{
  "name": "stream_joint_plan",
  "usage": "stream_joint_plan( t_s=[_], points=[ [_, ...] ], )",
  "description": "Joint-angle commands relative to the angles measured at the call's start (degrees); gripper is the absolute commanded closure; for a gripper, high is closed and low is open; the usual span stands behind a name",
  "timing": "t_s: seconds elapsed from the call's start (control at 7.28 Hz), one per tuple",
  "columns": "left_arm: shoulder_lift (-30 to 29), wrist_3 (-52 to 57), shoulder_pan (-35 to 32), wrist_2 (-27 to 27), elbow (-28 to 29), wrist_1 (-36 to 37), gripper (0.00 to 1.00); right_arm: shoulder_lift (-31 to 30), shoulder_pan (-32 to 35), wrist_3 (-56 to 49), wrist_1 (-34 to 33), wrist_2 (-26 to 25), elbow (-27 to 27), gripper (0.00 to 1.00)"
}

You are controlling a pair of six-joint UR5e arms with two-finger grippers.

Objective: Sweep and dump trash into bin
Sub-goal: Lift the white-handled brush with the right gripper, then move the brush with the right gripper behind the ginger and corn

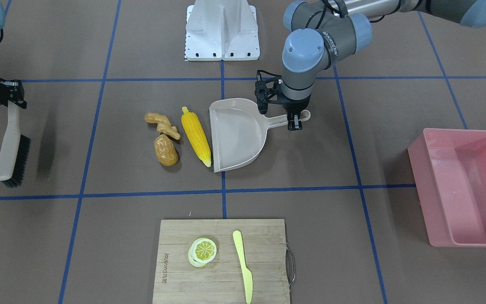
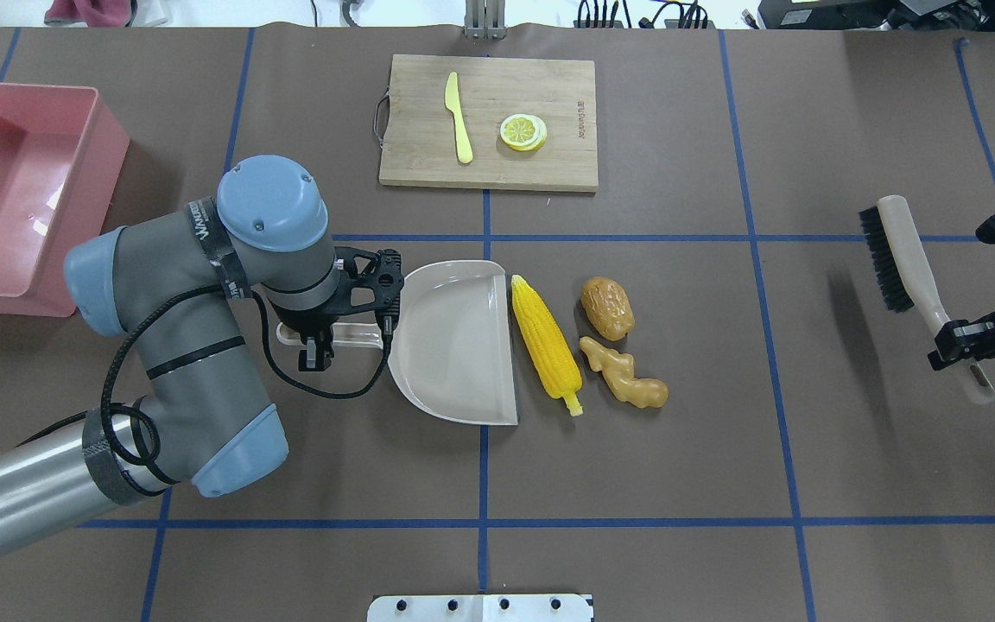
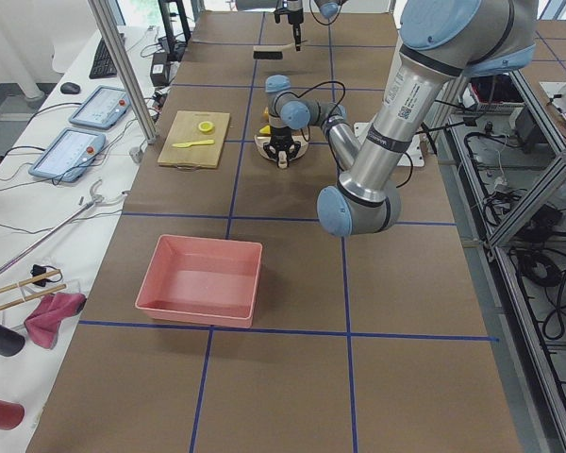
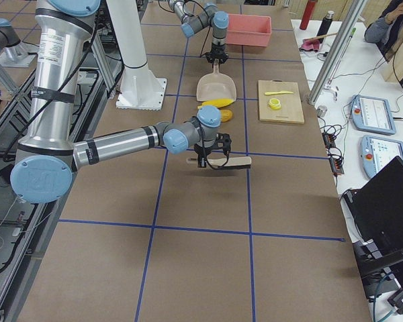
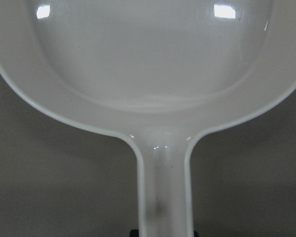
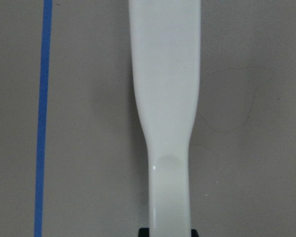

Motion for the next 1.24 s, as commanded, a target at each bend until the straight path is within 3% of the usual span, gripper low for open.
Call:
stream_joint_plan(
  t_s=[0.0, 0.41, 0.69, 1.1],
  points=[
    [0.15, -0.15, 0.02, 0.19, -0.08, -0.08, 1.00, -0.21, -1.21, 0.15, -0.02, 1.80, 2.47, 1.00],
    [0.41, -0.15, -0.24, 0.28, -0.69, -0.26, 1.00, 0.31, -7.35, 10.20, 0.15, 0.93, 7.04, 1.00],
    [0.41, -0.06, -0.24, 0.36, -0.52, -0.26, 1.00, 4.51, -13.93, 20.22, 0.33, -2.31, 7.67, 1.00],
    [0.33, -0.06, -0.07, 0.28, 0.09, -0.34, 1.00, 7.51, -21.25, 25.79, 0.33, -6.46, 7.59, 1.00]
  ],
)
